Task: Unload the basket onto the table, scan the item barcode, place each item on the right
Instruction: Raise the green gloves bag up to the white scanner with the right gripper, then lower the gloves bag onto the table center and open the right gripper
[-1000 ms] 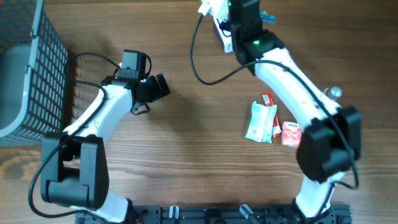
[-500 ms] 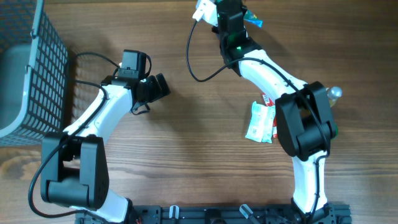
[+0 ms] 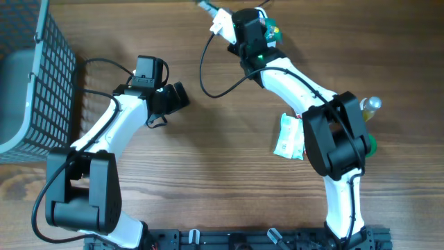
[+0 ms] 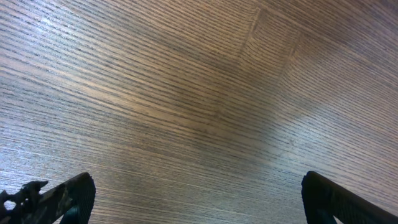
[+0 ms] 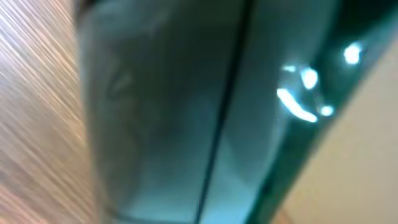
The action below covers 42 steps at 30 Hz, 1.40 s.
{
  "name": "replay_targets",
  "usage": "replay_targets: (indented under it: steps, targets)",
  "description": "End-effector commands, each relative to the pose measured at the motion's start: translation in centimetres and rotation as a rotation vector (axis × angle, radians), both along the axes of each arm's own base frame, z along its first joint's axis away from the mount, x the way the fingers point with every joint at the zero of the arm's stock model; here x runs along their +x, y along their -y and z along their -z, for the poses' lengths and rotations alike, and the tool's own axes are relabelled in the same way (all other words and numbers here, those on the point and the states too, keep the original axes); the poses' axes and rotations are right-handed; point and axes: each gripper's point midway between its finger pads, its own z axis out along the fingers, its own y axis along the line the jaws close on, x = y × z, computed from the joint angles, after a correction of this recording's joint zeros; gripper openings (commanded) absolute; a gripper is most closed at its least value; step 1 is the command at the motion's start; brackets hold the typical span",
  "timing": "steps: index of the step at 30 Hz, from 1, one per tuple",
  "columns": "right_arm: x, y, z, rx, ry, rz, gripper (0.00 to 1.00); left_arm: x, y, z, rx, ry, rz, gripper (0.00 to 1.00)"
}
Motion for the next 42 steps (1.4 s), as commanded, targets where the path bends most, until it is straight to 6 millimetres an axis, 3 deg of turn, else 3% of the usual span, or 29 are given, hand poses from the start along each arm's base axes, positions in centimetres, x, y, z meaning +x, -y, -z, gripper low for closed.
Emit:
replay_targets:
  steps: [1,7,11,13,16,18,22,26,29,31,32,36,38,40,42]
  targets:
    - [-0.3,-1.8,0.7,0.169,-0.045,0.001,0.04,-0.1,-0.4,-0.1,0.017,0.006,0.003,1.00]
    - [0.1,-1.2,0.0,0.232,-0.038,0.053,0.04,-0.1,-0.4,-0.1,0.017,0.006,0.002,1.00]
    - [-0.6,-0.7,-5.0,0.322,-0.006,0.079,0.04,-0.1,-0.4,-0.1,0.017,0.006,0.002,1.00]
    - [-3.4,-0.9,-8.8,0.353,-0.059,0.017,0.04,-0.1,-0.4,-0.1,0.017,0.006,0.003,1.00]
    - [-8.5,-0.8,-10.4,0.356,-0.224,-0.059,0.04,-0.1,-0.4,-0.1,0.017,0.006,0.003,1.00]
    - [-13.6,-0.4,-9.5,0.345,-0.427,-0.108,0.04,-0.1,-0.4,-0.1,0.017,0.006,0.002,1.00]
    - [-22.9,0.2,-5.5,0.335,-0.865,-0.144,0.05,-0.1,-0.4,-0.1,0.017,0.006,0.002,1.00]
    - [-26.9,1.9,-1.5,0.284,-1.056,-0.083,0.06,-0.1,-0.4,-0.1,0.017,0.006,0.002,1.00]
    - [-29.1,3.0,2.3,0.251,-1.138,-0.049,0.19,-0.1,-0.4,-0.1,0.016,0.006,0.002,1.00]
    - [-29.6,3.5,4.4,0.239,-1.143,-0.023,0.37,-0.1,-0.4,-0.1,0.017,0.006,0.002,1.00]
    - [-29.4,3.7,5.1,0.245,-1.136,0.015,0.56,-0.1,-0.4,-0.1,0.017,0.006,0.002,1.00]
    - [-27.8,5.3,6.8,0.245,-1.052,0.201,0.74,-0.1,-0.4,-0.1,0.017,0.006,0.002,1.00]
    - [-26.2,5.9,6.5,0.262,-0.978,0.299,0.96,-0.1,-0.4,-0.1,0.017,0.006,0.003,1.00]
    - [-24.0,6.4,5.4,0.289,-0.880,0.395,1.00,-0.1,-0.4,-0.1,0.017,0.006,0.003,1.00]
    - [-21.7,5.5,3.6,0.371,-0.804,0.416,0.99,-0.1,-0.4,-0.1,0.017,0.006,0.002,1.00]
